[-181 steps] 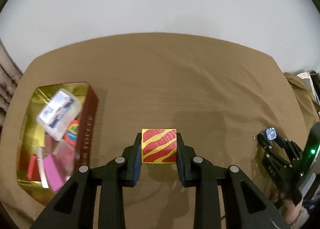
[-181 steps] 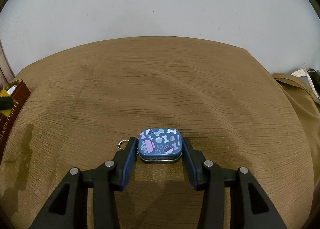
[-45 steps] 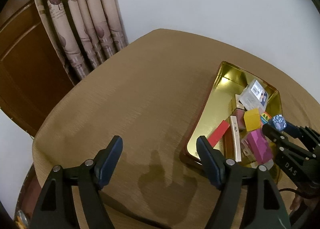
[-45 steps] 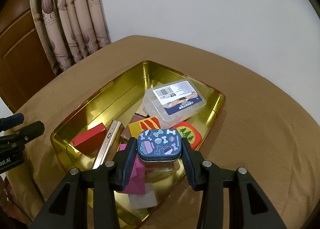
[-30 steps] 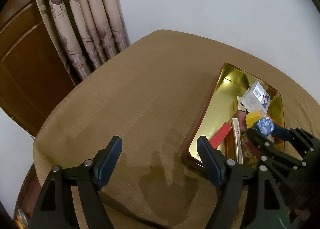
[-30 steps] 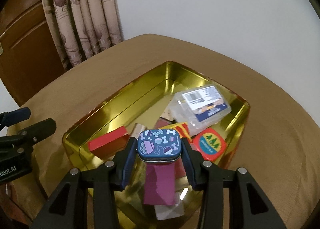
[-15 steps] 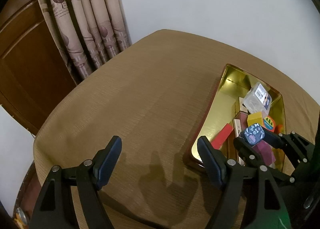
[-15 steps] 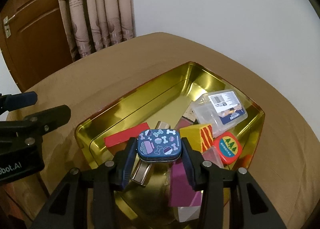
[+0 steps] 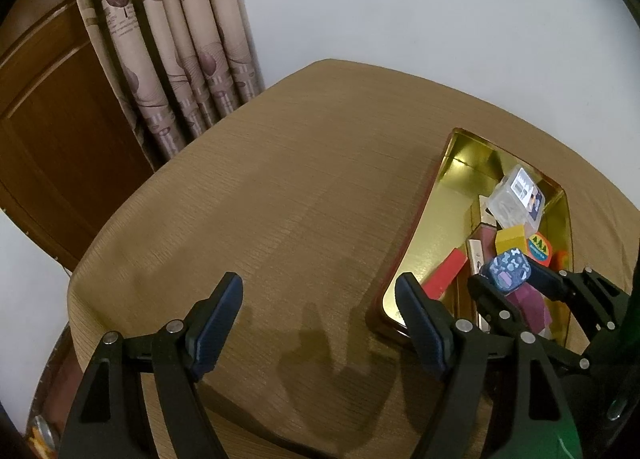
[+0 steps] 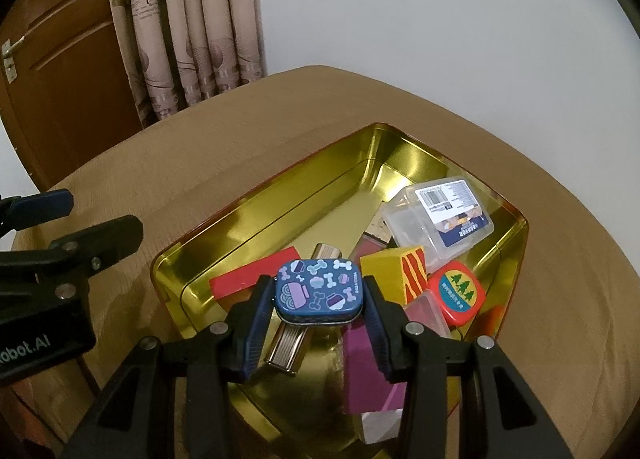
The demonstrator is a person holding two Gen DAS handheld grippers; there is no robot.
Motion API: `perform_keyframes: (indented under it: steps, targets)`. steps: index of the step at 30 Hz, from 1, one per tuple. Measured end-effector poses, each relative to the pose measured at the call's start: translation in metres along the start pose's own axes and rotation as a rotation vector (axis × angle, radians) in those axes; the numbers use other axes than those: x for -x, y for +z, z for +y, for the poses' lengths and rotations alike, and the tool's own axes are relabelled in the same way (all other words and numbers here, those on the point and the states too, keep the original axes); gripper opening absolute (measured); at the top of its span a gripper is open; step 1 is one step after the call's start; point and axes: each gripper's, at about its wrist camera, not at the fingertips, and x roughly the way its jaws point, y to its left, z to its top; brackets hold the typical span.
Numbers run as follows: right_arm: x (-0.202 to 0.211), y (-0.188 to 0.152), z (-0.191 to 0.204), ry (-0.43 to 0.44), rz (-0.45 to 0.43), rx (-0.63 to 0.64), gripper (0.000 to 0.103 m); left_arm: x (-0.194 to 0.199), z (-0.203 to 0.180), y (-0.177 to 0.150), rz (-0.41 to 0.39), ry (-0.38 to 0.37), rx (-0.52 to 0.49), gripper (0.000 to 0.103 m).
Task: Organize rigid objects
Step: 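Carry the blue keychain tin into the gold tin and open the right gripper, then withdraw the right gripper from the gold tin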
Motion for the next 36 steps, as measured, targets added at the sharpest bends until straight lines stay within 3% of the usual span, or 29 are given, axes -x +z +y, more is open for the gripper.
perform_keyframes:
  steps: [11,14,36]
  targets:
    - [0.010,-0.004,-0.006,-0.006,-0.007,-0.039,0.058,0.002,-0.001,0.000,-0.009,-0.003,-0.008,0.076]
    - [0.018,-0.006,-0.005,-0.019,-0.016,-0.042,0.066,0.003,-0.002,0.000,-0.010,-0.005,-0.008,0.077]
    - [0.072,-0.047,-0.019,-0.108,-0.039,-0.200,0.067,0.022,-0.024,-0.006,-0.056,-0.037,-0.065,0.080]
